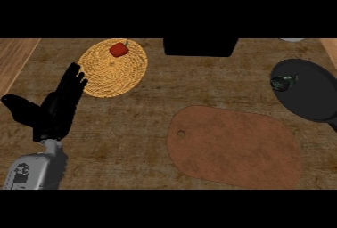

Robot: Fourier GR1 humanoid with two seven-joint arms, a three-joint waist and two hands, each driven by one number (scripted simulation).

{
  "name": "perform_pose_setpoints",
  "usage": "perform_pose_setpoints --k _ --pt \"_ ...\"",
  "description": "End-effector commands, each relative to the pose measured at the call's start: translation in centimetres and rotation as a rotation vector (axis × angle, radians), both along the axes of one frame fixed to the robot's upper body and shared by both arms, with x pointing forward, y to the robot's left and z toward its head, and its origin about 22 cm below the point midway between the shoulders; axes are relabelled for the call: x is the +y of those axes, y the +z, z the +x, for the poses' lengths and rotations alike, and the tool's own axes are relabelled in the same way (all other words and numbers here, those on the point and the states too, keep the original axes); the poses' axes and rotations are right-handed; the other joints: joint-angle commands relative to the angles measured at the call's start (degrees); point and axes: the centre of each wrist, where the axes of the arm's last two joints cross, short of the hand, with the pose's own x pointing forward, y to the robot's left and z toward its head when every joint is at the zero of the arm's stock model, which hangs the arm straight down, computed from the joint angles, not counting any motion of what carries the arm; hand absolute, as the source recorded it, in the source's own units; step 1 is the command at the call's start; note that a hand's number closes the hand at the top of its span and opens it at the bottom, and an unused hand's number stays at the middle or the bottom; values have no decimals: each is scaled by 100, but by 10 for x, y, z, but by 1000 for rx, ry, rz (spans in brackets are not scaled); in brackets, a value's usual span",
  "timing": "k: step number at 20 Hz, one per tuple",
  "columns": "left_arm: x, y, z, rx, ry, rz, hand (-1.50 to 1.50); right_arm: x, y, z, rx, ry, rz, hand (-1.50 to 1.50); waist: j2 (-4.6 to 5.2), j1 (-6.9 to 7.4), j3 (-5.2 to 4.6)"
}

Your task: Pick the eggplant from the cutting board and place it in the pan

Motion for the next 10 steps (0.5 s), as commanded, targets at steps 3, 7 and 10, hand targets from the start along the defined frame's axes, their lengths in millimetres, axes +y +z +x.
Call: perform_pose_setpoints --k 3,7,10 --pt "5 -9 -4 9 5 8 0 -34 5 -42 -37 93 180 -150 10 -69 16" --pt "14 -6 -5 13 22 1 0 -52 11 -65 -34 107 168 -150 -23 -110 20" --pt "15 -4 -10 9 20 1 0 -54 6 -72 -23 108 157 -150 -39 -59 29"
